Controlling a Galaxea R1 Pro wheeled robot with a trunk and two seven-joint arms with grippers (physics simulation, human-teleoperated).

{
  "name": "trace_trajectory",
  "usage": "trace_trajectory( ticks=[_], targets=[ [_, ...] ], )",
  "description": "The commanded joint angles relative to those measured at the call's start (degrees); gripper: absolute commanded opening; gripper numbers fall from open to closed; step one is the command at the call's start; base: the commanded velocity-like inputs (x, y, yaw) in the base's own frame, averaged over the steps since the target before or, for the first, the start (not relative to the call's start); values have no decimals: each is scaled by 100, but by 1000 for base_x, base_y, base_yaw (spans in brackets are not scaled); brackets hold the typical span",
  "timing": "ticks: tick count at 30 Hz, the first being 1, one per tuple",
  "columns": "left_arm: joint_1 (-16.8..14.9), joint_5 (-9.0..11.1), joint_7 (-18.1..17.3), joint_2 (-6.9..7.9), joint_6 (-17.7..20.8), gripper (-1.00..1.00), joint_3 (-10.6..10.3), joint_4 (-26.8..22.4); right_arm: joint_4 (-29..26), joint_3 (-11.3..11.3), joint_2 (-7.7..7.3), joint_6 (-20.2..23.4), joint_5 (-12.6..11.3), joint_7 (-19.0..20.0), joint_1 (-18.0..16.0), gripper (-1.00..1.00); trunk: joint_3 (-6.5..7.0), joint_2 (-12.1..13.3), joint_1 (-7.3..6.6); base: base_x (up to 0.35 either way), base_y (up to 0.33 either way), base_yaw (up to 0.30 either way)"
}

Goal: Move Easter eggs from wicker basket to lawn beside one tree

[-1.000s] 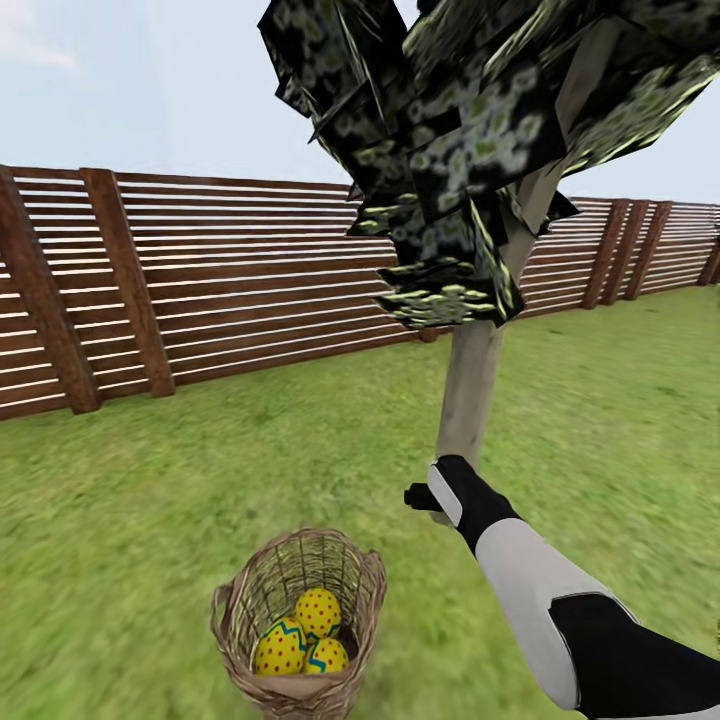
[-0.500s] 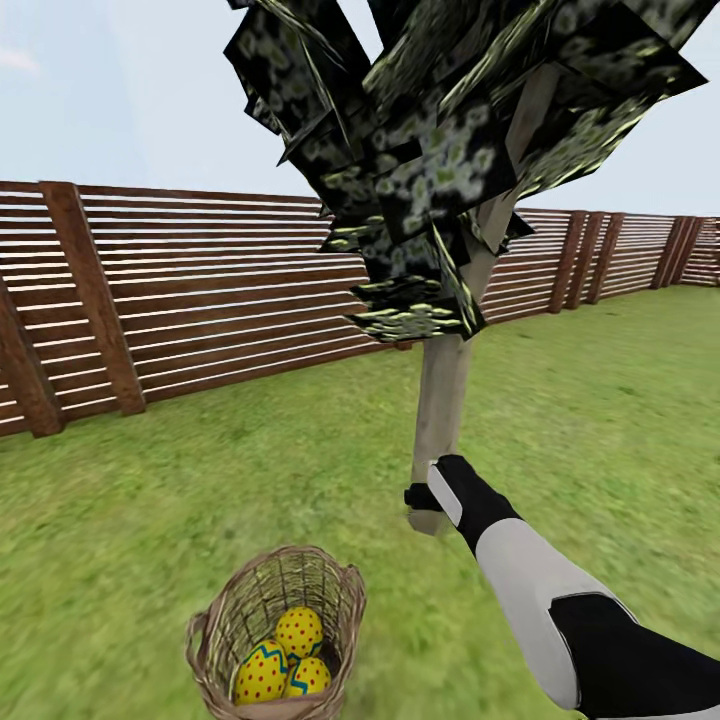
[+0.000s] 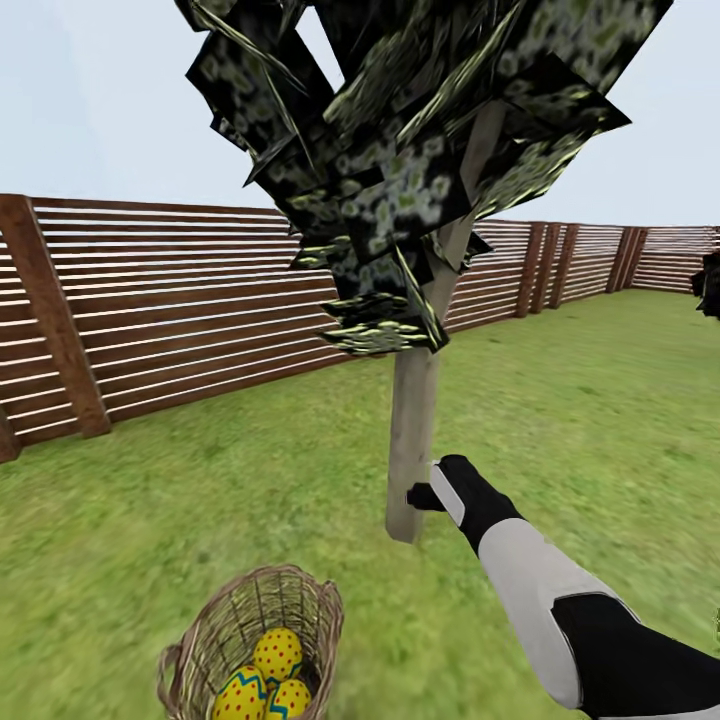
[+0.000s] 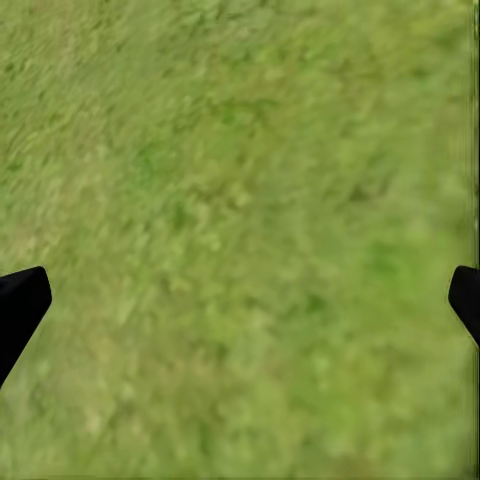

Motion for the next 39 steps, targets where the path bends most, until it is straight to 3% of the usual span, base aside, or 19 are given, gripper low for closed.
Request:
trace_trajectory(
  ticks=[1, 27, 39],
  targets=[
    [3, 50, -8, 0, 37, 100, 7, -10, -5, 33, -5, 18, -59, -47, -3, 100, 22, 39, -23, 0, 0, -191],
    [-39, 25, 32, 0, 13, 100, 25, 69, -5, 41, -38, 18, -60, -47, -3, 100, 681, 1082, -594, 0, 0, -190],
    [-112, 25, 109, 24, 11, 100, 25, 70, 1, 41, -38, 18, -53, -47, -3, 100, 912, 1563, -857, 0, 0, -37]
  ],
)
